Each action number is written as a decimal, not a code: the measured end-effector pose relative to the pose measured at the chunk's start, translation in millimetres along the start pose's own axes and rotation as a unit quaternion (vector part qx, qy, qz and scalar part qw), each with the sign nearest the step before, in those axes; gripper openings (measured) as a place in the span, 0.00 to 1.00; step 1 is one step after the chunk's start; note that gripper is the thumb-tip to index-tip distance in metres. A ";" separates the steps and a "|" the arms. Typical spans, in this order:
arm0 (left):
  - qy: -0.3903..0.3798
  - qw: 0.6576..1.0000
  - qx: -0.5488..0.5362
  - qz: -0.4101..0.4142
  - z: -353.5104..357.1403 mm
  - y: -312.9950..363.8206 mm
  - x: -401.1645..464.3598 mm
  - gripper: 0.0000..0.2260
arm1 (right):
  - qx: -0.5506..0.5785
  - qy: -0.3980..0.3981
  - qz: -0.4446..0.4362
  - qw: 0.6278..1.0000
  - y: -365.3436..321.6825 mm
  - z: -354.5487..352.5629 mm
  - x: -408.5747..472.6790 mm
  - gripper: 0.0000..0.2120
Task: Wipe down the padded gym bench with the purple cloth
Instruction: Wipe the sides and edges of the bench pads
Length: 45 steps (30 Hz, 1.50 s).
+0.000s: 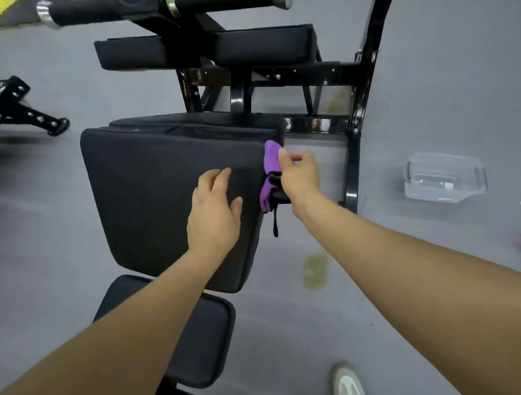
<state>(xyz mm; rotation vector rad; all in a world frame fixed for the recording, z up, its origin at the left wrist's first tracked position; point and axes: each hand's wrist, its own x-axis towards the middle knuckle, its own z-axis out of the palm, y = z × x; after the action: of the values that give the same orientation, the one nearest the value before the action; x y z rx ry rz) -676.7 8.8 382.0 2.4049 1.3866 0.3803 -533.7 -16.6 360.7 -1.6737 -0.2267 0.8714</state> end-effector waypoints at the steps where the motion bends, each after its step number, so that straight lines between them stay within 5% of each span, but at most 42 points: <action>1: 0.000 1.000 0.006 0.006 1.2 -1.4 3.0 0.23 | 0.001 0.006 -0.013 1.000 -2.5 5.4 1.3 0.13; 7: -0.049 0.998 0.028 0.029 25.9 -20.0 -1.9 0.26 | -0.075 0.024 -0.117 0.990 42.7 23.5 -7.8 0.11; 13: -0.044 0.999 0.013 0.011 31.1 -19.1 -3.4 0.27 | -0.166 -0.126 0.003 0.978 62.9 2.5 -10.9 0.04; 18: -0.036 0.999 0.003 -0.001 37.0 -16.7 -4.7 0.28 | -0.065 -0.018 -0.034 0.997 -4.3 3.9 35.0 0.05; 22: -0.022 1.000 -0.007 0.008 43.2 -21.8 -6.1 0.30 | -0.082 -0.005 -0.047 0.996 22.0 15.6 19.7 0.07; 28: -0.036 0.999 -0.003 0.031 46.4 -30.1 -10.4 0.32 | -0.228 -0.160 0.087 0.957 110.4 21.6 -37.6 0.07; 34: -0.057 0.998 0.007 0.040 42.6 -43.8 -22.6 0.30 | -0.112 0.014 -0.006 0.994 38.1 16.2 27.0 0.06; 39: -0.075 0.997 0.016 0.022 48.1 -60.8 -44.6 0.30 | -0.091 0.050 -0.062 0.993 62.8 32.5 3.2 0.06; 42: -0.090 0.996 0.024 0.015 52.4 -72.2 -60.8 0.33 | -0.113 -0.007 -0.028 0.993 114.2 41.8 -22.7 0.05; 45: -0.106 0.994 0.027 -0.008 56.6 -82.9 -75.2 0.35 | -0.190 -0.157 0.061 0.967 161.5 38.2 -58.1 0.05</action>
<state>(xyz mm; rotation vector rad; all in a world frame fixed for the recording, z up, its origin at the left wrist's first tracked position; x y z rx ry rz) -755.9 -26.8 291.5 2.3947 1.3372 0.0807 -646.9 -70.1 237.2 -1.9101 -0.5407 1.2485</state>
